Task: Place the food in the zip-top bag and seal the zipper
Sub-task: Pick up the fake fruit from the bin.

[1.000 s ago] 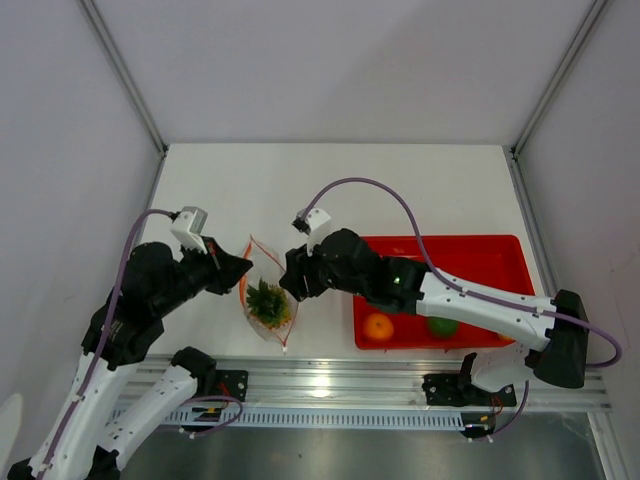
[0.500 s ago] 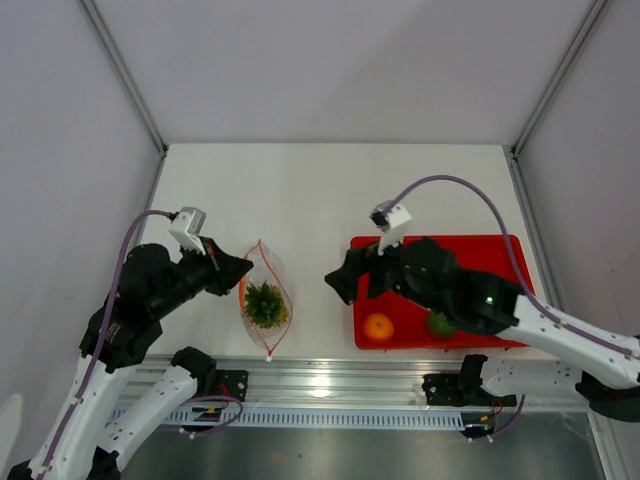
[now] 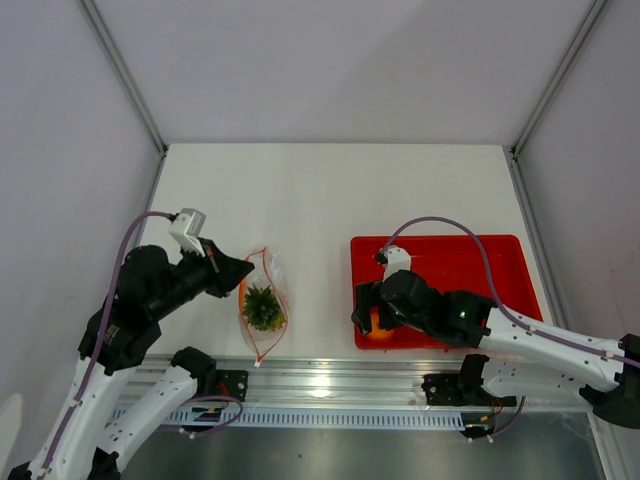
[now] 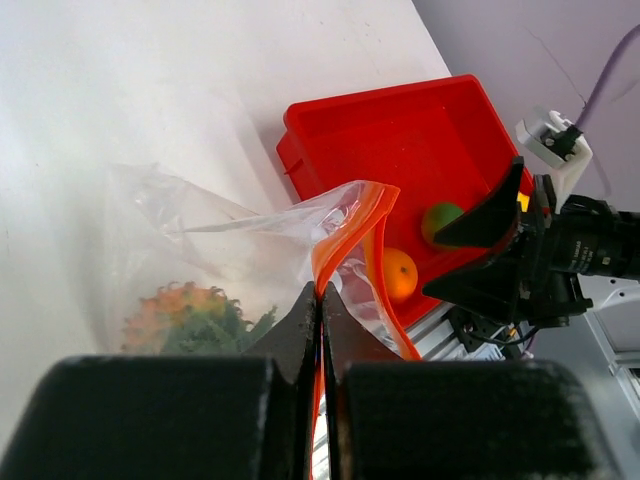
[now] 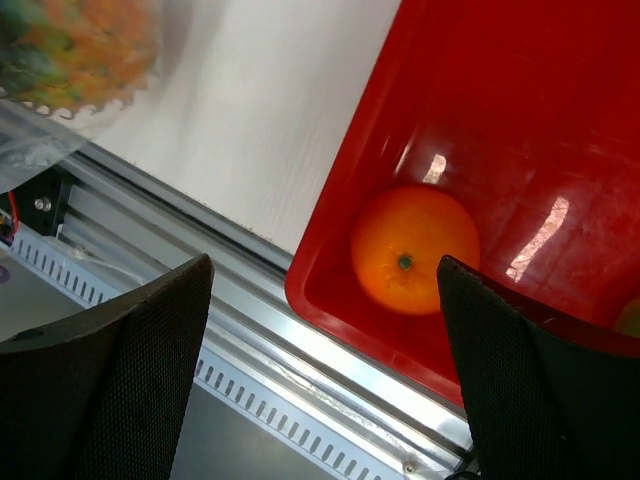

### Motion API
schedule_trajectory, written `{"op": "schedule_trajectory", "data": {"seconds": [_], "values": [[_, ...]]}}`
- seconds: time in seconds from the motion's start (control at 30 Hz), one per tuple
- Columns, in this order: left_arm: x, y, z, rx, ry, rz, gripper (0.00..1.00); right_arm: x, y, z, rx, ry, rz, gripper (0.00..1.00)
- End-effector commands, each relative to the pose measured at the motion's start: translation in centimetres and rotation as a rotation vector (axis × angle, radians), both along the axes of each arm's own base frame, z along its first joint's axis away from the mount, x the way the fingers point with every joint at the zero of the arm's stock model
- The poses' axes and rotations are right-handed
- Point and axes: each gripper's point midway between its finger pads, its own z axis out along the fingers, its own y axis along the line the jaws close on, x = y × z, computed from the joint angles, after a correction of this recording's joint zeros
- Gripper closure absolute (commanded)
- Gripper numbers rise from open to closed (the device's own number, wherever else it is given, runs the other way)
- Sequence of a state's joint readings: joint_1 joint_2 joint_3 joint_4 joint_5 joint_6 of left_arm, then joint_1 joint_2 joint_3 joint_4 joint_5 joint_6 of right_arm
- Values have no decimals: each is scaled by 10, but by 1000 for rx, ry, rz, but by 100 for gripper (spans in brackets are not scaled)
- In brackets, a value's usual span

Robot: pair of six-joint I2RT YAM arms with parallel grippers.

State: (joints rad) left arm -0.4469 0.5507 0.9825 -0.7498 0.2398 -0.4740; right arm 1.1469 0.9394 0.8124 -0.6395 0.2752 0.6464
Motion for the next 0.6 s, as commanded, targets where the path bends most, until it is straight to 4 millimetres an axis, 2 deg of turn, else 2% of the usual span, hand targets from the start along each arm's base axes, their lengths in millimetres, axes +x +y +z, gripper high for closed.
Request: {"op": "schedule_trajectory", "data": {"seconds": [0.0,0.23,0.4,0.57], "values": [[-3,-5,18,-53,-46,-26,99,11,-4,1,12,6,-112,6],[-4,-6,14,-51,-38,-32,99,1,-9,-31,-35,101,-141,7],[-5,-7,14,-54,-38,-36,99,-5,-22,-53,-73,139,-169,7],[-5,-8,13,-60,-34,-38,99,-5,-18,-68,-65,171,-172,8]]}}
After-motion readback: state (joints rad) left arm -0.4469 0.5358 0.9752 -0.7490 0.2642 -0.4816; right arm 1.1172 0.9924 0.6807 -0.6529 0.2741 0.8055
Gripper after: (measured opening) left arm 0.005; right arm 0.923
